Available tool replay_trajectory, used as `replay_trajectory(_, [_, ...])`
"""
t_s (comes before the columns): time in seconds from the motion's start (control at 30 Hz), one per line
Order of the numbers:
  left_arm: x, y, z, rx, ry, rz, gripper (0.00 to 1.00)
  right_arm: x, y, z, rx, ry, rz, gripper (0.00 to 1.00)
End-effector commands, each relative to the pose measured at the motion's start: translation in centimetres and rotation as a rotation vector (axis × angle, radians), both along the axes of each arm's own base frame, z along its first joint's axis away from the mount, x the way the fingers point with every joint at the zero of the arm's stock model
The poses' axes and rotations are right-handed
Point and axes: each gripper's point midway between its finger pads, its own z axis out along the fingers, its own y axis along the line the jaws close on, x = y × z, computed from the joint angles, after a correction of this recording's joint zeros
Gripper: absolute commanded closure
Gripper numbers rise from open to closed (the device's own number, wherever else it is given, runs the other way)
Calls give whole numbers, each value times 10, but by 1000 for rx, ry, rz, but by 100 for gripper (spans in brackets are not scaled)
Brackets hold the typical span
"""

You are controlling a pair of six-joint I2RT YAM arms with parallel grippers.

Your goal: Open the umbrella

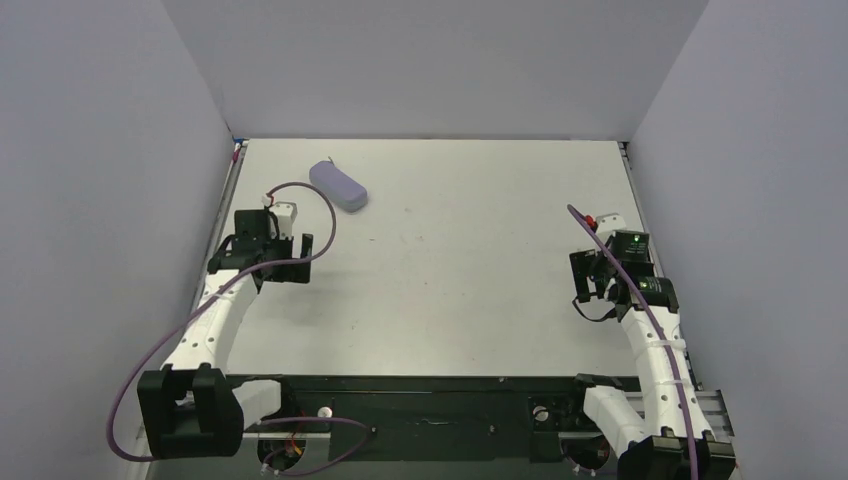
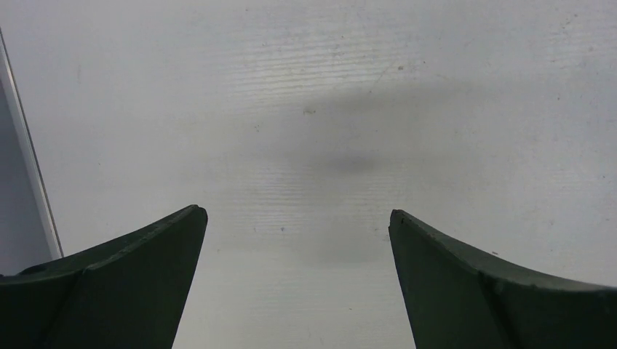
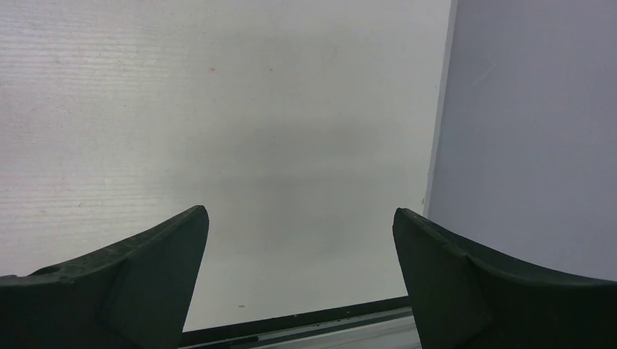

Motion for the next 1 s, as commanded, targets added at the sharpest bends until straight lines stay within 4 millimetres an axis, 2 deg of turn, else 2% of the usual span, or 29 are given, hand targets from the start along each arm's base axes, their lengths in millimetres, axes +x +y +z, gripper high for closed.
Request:
replay_trajectory(0.0, [54,11,46,28,-150,104,3,13,-2,32,3,-97,-15,7])
replay_trajectory(0.03, [61,15,42,35,-131,133,3,15,0,32,14,-98,-8,7])
replay_trajectory(0.07, [74,16,57,26,-166,157,3,17,1,36,18,-108,-3,7])
replay_trajectory(0.1, [82,17,51,17,-144,196,3,19,3,36,27,-107,2,6])
replay_trajectory(0.13, [95,18,66,11,-181,215,3,21,3,41,29,-118,3,6])
replay_trajectory(0.17, [105,11,61,13,-164,232,3,24,5,41,38,-120,6,6])
replay_trajectory(0.2, [119,9,74,10,-199,250,3,27,5,45,43,-130,7,6])
replay_trajectory(0.23, [128,6,69,20,-189,279,3,29,6,46,49,-134,5,7])
replay_trajectory(0.27, [142,5,83,14,-227,296,3,32,6,49,53,-143,6,7])
replay_trajectory(0.3, [151,2,75,15,-212,333,3,34,7,49,56,-142,6,6])
replay_trajectory(0.33, [164,0,88,0,-247,352,3,36,7,52,57,-148,7,7])
replay_trajectory(0.37, [173,-2,76,-10,-224,386,3,38,6,51,57,-141,5,6])
replay_trajectory(0.4, [185,-5,88,-33,-253,400,3,40,5,54,53,-145,2,6])
replay_trajectory(0.43, [192,-9,73,-51,-223,424,3,41,4,54,51,-139,0,7])
replay_trajectory(0.47, [203,-12,82,-73,-246,436,3,42,3,56,48,-142,-4,7])
replay_trajectory(0.5, [210,-17,67,-90,-213,453,3,44,3,55,48,-136,-5,6])
replay_trajectory(0.53, [220,-20,73,-110,-230,457,3,45,3,56,48,-138,-7,6])
replay_trajectory(0.57, [226,-25,57,-125,-193,463,3,46,3,55,51,-132,-9,7])
replay_trajectory(0.6, [234,-29,60,-149,-200,468,3,47,3,54,55,-127,-10,6])
replay_trajectory(0.63, [240,-31,44,-147,-172,473,3,48,3,53,58,-123,-11,6])
replay_trajectory(0.67, [248,-35,48,-170,-183,480,3,48,3,50,60,-116,-12,6])
replay_trajectory(0.7, [256,-37,41,-177,-177,482,3,49,2,48,61,-109,-15,6])
replay_trajectory(0.77, [267,-44,31,-201,-165,486,3,50,0,43,65,-92,-22,7])
replay_trajectory(0.8, [271,-48,20,-208,-149,491,3,51,-2,41,67,-82,-30,6])
replay_trajectory(0.83, [277,-50,23,-218,-160,489,3,51,-3,40,69,-79,-34,6])
replay_trajectory(0.87, [281,-56,11,-224,-142,486,3,53,-4,37,75,-71,-43,6])
replay_trajectory(0.9, [287,-58,14,-233,-154,484,3,54,-6,37,77,-70,-49,6])
replay_trajectory(0.93, [290,-62,2,-232,-134,483,3,54,-7,35,83,-60,-60,6])
replay_trajectory(0.97, [296,-65,4,-240,-145,479,3,55,-7,34,96,-61,-60,6])
